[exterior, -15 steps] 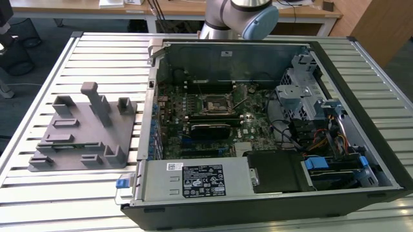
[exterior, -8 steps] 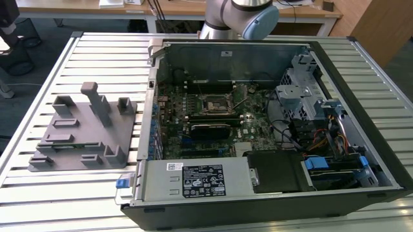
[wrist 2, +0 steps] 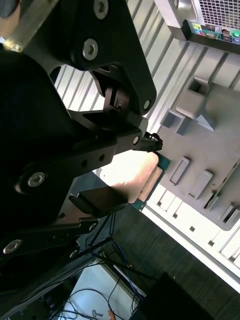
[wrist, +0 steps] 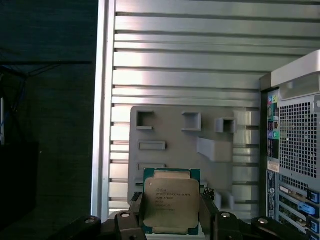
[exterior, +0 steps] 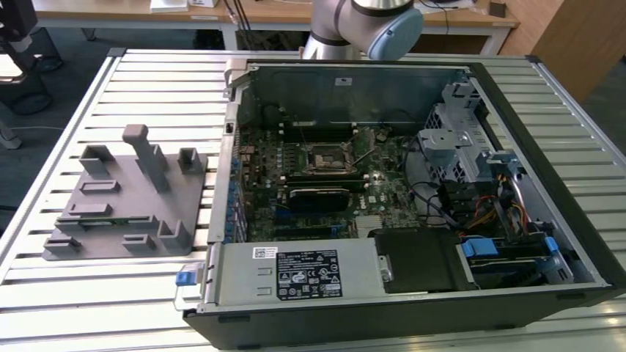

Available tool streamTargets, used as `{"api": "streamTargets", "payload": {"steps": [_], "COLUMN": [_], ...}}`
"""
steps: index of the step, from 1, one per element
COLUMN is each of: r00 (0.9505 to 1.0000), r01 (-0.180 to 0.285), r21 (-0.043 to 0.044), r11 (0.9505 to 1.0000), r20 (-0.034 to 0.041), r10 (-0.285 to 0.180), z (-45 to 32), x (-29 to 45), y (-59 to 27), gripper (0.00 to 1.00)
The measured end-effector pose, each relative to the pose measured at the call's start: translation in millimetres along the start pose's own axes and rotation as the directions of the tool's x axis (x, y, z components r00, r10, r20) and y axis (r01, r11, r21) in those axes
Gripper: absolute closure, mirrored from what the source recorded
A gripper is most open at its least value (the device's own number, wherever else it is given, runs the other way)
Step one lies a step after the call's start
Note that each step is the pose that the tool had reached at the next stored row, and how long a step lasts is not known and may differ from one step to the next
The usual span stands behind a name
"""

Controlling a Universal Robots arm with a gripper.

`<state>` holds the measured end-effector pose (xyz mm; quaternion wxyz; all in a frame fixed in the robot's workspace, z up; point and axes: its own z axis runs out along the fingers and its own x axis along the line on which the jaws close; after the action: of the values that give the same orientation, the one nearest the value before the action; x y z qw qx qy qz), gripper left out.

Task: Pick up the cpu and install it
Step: 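Pick up the cpu and move it towards the insertion slot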

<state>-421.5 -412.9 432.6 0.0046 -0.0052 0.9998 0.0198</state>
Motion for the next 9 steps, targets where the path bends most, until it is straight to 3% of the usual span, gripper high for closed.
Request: {"api": "streamTargets", "payload": {"steps": [9], "r00": [1.0000], "r01": [0.000], "r21": [0.0000], "r11": [1.0000], "r20": [-0.0001], "r10": [0.000], "z": [0.1], "x": [-8.5], "y": [-0.1], "gripper": [0.47]}}
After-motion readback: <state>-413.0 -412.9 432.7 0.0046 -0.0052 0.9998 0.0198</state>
